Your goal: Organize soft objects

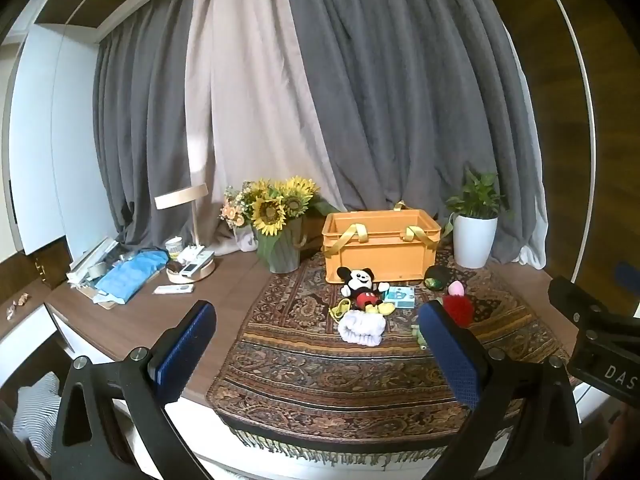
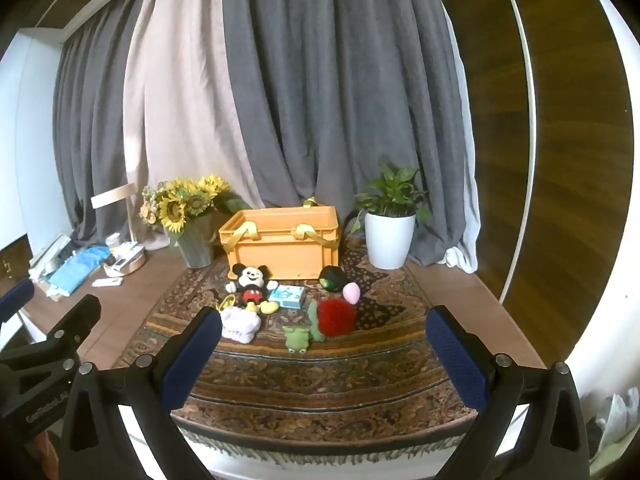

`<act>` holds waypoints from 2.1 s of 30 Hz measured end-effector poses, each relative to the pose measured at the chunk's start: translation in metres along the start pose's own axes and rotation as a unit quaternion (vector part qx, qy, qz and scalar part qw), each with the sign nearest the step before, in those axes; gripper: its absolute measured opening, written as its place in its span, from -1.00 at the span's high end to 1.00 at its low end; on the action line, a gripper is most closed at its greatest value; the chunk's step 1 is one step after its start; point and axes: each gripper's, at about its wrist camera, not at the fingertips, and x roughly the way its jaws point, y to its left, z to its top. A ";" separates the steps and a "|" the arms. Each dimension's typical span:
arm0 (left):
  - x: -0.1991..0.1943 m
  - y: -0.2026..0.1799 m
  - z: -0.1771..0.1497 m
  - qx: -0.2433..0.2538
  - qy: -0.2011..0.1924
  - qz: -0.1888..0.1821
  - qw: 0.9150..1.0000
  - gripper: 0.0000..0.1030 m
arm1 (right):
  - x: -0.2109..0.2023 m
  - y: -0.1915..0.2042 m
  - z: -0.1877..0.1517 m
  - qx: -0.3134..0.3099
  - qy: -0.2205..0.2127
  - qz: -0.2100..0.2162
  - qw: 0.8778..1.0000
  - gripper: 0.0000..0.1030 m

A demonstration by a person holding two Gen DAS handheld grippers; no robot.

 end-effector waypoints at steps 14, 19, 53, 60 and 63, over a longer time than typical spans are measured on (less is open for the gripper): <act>-0.009 0.002 -0.003 -0.001 0.001 -0.004 1.000 -1.00 | 0.001 0.000 0.001 0.000 0.005 -0.001 1.000 -0.99; -0.009 0.001 -0.003 -0.001 0.001 -0.004 1.000 -1.00 | 0.000 0.001 0.000 -0.001 0.004 -0.001 1.000 -0.99; -0.009 -0.006 -0.005 -0.001 0.001 -0.009 1.000 -1.00 | -0.001 0.000 -0.001 0.000 0.003 -0.004 1.000 -0.99; -0.009 -0.006 -0.005 -0.001 0.002 -0.009 1.000 -1.00 | 0.000 -0.001 -0.001 0.001 0.002 -0.005 1.000 -0.99; -0.009 -0.007 -0.006 -0.001 0.001 -0.008 1.000 -1.00 | 0.000 -0.001 -0.001 0.000 0.002 -0.004 1.000 -0.99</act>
